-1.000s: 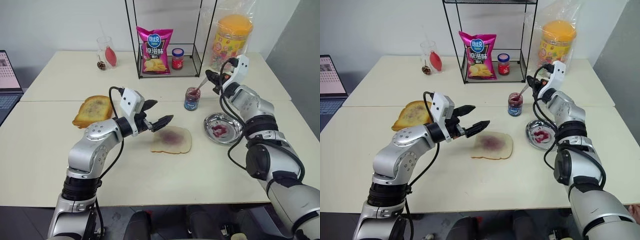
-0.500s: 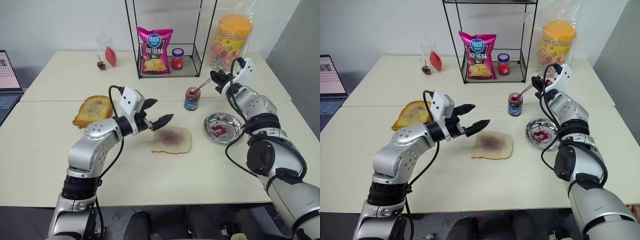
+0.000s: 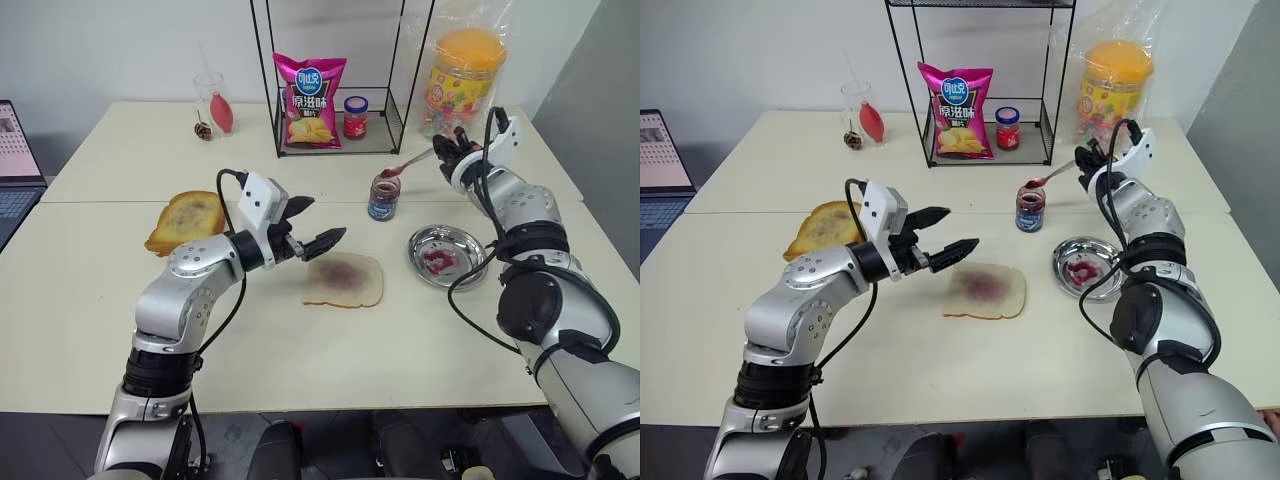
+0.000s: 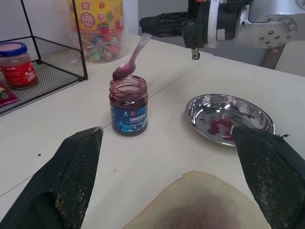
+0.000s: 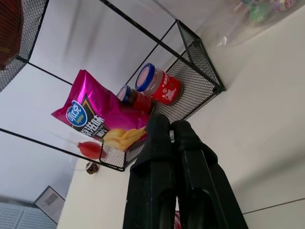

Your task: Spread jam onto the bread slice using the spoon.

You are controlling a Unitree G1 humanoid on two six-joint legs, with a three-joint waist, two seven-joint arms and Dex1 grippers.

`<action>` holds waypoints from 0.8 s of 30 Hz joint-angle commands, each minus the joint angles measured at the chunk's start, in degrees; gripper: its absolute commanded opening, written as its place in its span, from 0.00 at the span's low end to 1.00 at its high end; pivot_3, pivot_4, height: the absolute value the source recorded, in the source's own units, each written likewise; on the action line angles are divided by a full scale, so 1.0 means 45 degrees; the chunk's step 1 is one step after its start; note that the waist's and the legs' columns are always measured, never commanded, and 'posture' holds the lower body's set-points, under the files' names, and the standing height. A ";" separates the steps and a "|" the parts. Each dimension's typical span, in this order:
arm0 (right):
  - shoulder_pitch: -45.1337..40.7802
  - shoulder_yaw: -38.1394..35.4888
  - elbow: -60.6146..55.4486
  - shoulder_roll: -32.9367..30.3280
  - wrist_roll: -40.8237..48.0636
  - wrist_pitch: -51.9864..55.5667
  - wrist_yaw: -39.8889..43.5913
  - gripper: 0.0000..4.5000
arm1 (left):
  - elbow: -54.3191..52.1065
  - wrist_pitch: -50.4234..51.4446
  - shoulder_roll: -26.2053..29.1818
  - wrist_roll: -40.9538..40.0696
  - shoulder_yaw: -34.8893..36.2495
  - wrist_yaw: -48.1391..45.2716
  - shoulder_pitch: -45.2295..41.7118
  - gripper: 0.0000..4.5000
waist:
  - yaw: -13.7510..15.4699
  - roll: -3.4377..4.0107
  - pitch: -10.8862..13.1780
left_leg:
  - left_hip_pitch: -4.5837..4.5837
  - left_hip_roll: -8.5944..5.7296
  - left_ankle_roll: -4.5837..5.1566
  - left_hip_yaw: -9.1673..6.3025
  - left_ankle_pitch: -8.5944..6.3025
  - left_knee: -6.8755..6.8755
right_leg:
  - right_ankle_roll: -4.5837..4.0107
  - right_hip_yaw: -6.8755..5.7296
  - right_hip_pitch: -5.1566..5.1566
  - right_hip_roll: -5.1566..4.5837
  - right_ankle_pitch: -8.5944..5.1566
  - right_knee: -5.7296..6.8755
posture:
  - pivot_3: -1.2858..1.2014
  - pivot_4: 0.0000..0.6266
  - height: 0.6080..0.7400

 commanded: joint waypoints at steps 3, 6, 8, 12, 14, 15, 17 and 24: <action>-0.0346 -0.0570 -0.1164 -0.0412 0.0906 0.0687 -0.0451 0.01 | 0.0181 -0.0497 0.0472 0.0035 0.0217 -0.0408 -0.0412 1.00 | 0.0001 0.0002 0.0001 | 0.0000 0.0000 0.0000 -0.0001 0.0000 0.0000 | 0.0000 -0.0001 -0.0001 0.0001 0.0000 0.0001 | 0.52 0.24 1.00; -0.0105 -0.0731 -0.2599 -0.0290 0.1555 0.1688 -0.0830 0.01 | 0.0291 -0.0440 0.0941 -0.0182 0.0503 -0.0781 -0.0419 1.00 | 0.0003 0.0006 0.0004 | -0.0005 0.0000 0.0000 -0.0002 0.0000 -0.0001 | 0.0000 -0.0002 -0.0005 0.0001 -0.0001 -0.0001 | 0.52 0.24 1.00; 0.0127 -0.0704 -0.3725 -0.0034 0.1960 0.2335 -0.1150 0.01 | 0.0218 -0.0371 0.1228 -0.0344 0.0566 -0.1041 -0.0286 1.00 | 0.0002 0.0007 0.0005 | -0.0008 0.0001 0.0000 -0.0002 0.0000 -0.0006 | 0.0000 -0.0001 -0.0009 0.0001 -0.0001 -0.0003 | 0.52 0.24 1.00; 0.1487 0.0773 -0.7464 0.0670 0.2200 0.3882 -0.0995 0.01 | -0.0688 0.0156 0.1932 -0.0832 0.0532 -0.1691 0.0642 1.00 | -0.0010 0.0008 0.0004 | -0.0009 0.0009 0.0001 -0.0011 -0.0001 -0.0017 | -0.0001 -0.0007 -0.0011 0.0007 -0.0003 -0.0009 | 0.52 0.24 1.00; 0.2712 0.1783 -0.9997 0.1227 0.2551 0.4852 -0.0995 0.01 | -0.1529 0.0648 0.2473 -0.1289 0.0731 -0.1999 0.1569 1.00 | -0.0053 0.0011 0.0004 | -0.0008 0.0017 0.0001 -0.0010 -0.0001 -0.0026 | -0.0002 -0.0005 -0.0014 0.0013 -0.0004 -0.0011 | 0.52 0.24 1.00; 0.3192 0.2045 -1.0891 0.1496 0.2783 0.5207 -0.1104 0.01 | -0.1855 0.0820 0.2679 -0.1453 0.0852 -0.2068 0.1923 1.00 | -0.0069 0.0011 0.0004 | -0.0008 0.0019 0.0002 -0.0010 -0.0001 -0.0032 | -0.0004 -0.0003 -0.0017 0.0014 -0.0005 -0.0008 | 0.52 0.24 1.00; 0.3825 0.2435 -1.2057 0.1809 0.2972 0.5604 -0.1259 0.01 | -0.2264 0.1058 0.2973 -0.1752 0.1073 -0.2093 0.2362 1.00 | -0.0045 0.0020 0.0011 | -0.0009 0.0029 0.0001 -0.0017 -0.0001 -0.0040 | -0.0015 -0.0010 -0.0030 0.0019 -0.0012 0.0004 | 0.52 0.24 1.00; 0.6301 0.4934 -1.4693 0.2627 0.2568 0.5780 -0.0579 0.01 | -0.4159 0.1882 0.4096 -0.2574 0.2361 -0.1922 0.5153 1.00 | -0.0037 0.0013 0.0007 | -0.0009 0.0024 0.0001 -0.0016 -0.0001 -0.0011 | 0.0038 -0.0010 -0.0021 0.0011 -0.0048 -0.0002 | 0.52 0.24 1.00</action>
